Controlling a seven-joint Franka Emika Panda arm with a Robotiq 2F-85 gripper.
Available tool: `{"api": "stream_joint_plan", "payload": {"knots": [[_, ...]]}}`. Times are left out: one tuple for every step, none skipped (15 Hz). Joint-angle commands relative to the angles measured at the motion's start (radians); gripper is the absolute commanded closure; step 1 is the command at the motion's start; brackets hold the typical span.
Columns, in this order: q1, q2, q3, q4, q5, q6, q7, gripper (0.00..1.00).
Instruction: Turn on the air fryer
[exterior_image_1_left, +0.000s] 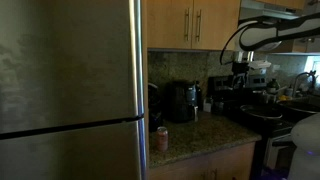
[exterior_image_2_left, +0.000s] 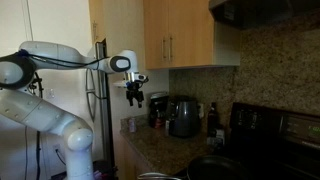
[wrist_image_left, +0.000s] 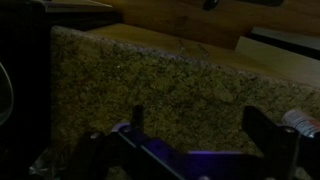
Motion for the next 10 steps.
{"api": "stream_joint_plan", "payload": {"knots": [[0.002, 0.001, -0.001, 0.003, -0.001, -0.003, 0.001, 0.0], [0.002, 0.001, -0.001, 0.003, -0.001, -0.003, 0.001, 0.0], [0.002, 0.001, -0.001, 0.003, -0.001, -0.003, 0.001, 0.0], [0.002, 0.001, -0.001, 0.003, -0.001, -0.003, 0.001, 0.0], [-0.008, 0.025, 0.016, -0.008, -0.023, 0.046, 0.019, 0.0], [-0.003, 0.063, 0.028, -0.021, -0.033, 0.115, 0.024, 0.0], [0.018, 0.091, 0.03, -0.049, -0.017, 0.225, 0.016, 0.0], [0.055, 0.087, 0.023, -0.06, 0.034, 0.299, 0.001, 0.0], [0.075, 0.105, 0.032, -0.076, 0.064, 0.384, 0.002, 0.0], [0.095, 0.143, 0.035, -0.091, 0.089, 0.47, -0.002, 0.0]]}}
